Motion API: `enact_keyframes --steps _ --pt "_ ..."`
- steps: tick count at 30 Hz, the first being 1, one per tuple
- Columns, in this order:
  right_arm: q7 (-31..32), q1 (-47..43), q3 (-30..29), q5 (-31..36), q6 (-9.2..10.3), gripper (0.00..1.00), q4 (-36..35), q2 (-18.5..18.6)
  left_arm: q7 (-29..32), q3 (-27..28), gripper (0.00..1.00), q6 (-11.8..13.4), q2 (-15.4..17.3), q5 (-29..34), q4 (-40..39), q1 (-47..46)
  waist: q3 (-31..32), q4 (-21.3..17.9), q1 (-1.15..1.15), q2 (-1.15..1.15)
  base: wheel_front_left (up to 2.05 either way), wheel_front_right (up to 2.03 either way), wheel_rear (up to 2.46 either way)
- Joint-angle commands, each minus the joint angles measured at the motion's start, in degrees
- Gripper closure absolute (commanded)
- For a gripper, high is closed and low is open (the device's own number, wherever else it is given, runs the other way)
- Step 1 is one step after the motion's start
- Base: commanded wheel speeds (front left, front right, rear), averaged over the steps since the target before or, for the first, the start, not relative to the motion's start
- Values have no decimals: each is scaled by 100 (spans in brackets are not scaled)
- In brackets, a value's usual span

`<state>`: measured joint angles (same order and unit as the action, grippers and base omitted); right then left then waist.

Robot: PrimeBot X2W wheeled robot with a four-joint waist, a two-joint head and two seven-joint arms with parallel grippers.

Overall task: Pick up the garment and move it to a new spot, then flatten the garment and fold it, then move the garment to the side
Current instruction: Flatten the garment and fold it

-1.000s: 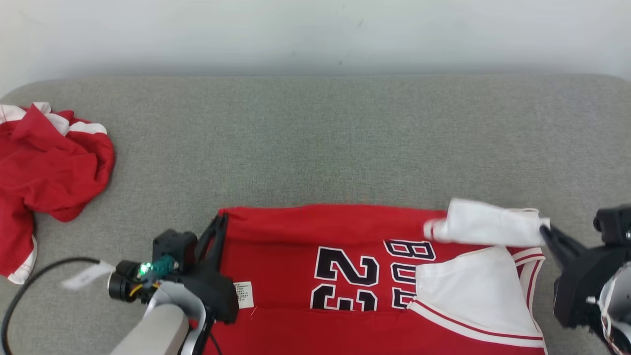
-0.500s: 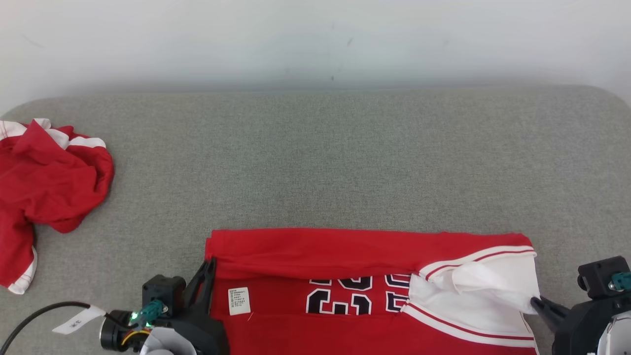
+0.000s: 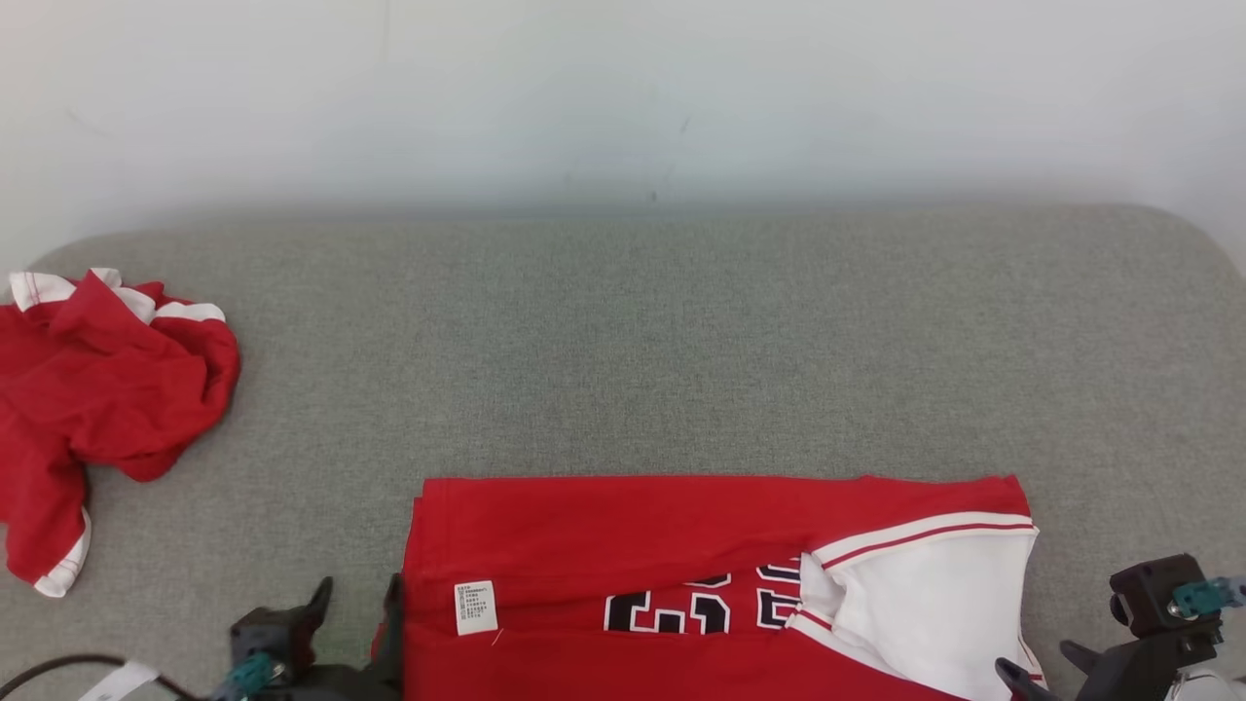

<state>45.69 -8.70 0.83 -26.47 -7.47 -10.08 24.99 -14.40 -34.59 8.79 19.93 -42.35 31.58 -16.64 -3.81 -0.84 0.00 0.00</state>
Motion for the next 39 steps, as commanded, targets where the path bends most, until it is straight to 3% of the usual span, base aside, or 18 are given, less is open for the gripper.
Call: enact_keyframes --steps 1,7,12,13,18,23,39 --pt "-55 -78 -46 -51 -2 0 -54 -49 -43 79 0 34 29 -23 -88 148 88 9 0 0 0 0 0" --pt "-618 -214 -475 -102 -2 0 -303 -493 -83 1043 0 -44 10 383 -1394 768 333 80 0 0 0 0 0" --pt "-959 -219 -1022 238 -4 0 -129 -1131 -77 2046 0 -625 -375 680 -2526 1512 432 108 0 0 0 0 0" --pt "-959 -219 -1022 238 -4 0 -129 -1131 -77 2046 0 -625 -375 680 -2526 1512 432 108 0 0 0 0 0" --pt "-1228 -98 -1505 660 -3 0 142 -1738 -77 2478 0 -1150 -695 1139 -3216 1918 383 200 0 0 0 0 0" --pt "-1533 142 -1794 1031 -3 0 370 -2042 -77 2631 0 -1484 -899 1497 -3633 2087 30 305 0 0 0 0 0" --pt "-1286 765 -1923 1970 -3 0 1552 -2189 -78 2903 0 -1627 -1146 1684 -3450 2170 -175 490 0 0 0 0 0"
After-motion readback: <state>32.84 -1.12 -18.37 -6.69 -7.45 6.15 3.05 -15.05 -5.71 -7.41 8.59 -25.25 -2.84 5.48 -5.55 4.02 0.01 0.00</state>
